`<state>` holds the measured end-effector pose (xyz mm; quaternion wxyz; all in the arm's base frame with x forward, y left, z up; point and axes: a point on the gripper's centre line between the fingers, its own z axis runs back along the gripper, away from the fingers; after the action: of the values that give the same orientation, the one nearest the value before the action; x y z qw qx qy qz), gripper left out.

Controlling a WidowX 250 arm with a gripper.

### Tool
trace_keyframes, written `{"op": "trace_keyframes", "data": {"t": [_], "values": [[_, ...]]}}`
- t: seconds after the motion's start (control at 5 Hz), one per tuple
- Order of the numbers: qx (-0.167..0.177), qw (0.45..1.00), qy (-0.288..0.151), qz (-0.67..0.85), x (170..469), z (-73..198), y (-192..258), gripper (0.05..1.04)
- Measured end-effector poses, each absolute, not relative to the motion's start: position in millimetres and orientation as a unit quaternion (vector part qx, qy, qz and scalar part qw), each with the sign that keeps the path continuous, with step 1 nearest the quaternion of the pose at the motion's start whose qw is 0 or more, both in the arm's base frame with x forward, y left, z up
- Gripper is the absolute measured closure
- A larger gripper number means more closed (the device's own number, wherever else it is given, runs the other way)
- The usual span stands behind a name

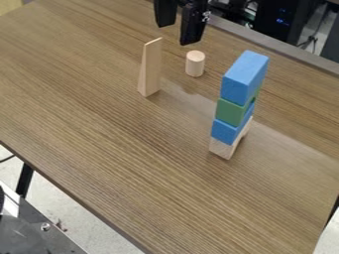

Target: Put the cylinder on top of the tower

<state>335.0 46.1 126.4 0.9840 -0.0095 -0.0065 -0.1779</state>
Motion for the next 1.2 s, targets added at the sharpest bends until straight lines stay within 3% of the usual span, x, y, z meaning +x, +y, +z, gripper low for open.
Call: {"op": "trace_keyframes", "data": {"t": [0.2, 0.6, 1.2], "values": [[-0.015, 0.984, 0.011, -0.179, 333.5, 114.4, 45.4, 0.083], [-0.019, 0.951, -0.012, -0.309, 353.7, 97.0, 50.2, 0.083], [0.045, 0.924, -0.044, -0.378, 385.5, 57.9, 56.8, 0.083]]}}
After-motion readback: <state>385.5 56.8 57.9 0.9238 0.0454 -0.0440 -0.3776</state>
